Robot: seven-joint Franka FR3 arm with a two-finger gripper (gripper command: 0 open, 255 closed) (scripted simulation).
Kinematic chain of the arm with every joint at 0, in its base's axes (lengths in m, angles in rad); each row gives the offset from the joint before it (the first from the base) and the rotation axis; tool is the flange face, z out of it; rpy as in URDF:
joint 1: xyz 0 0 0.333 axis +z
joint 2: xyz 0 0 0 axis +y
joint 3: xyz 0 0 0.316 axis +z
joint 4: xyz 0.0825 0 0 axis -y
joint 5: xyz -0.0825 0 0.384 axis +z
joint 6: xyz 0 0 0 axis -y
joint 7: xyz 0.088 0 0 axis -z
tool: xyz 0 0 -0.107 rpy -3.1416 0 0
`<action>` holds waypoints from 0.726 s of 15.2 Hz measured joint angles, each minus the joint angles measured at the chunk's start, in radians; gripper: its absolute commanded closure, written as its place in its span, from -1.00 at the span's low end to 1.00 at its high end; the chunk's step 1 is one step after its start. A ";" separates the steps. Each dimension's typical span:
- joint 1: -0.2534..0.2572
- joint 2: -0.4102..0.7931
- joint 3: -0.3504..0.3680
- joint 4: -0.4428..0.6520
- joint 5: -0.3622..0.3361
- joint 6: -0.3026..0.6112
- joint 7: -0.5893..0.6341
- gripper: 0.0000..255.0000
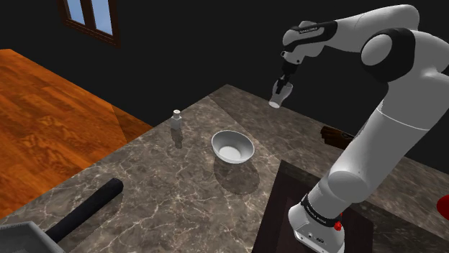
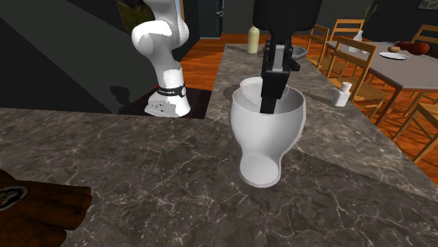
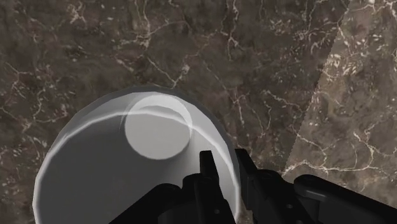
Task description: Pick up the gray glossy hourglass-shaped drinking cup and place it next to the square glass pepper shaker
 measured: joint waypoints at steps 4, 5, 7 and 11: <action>0.001 -0.007 0.000 0.044 -0.005 -0.050 0.005 1.00; 0.001 -0.011 0.000 0.055 -0.008 -0.064 0.006 1.00; 0.001 -0.014 0.000 0.080 -0.009 -0.091 0.008 1.00; 0.001 -0.019 0.000 0.129 -0.013 -0.145 0.012 1.00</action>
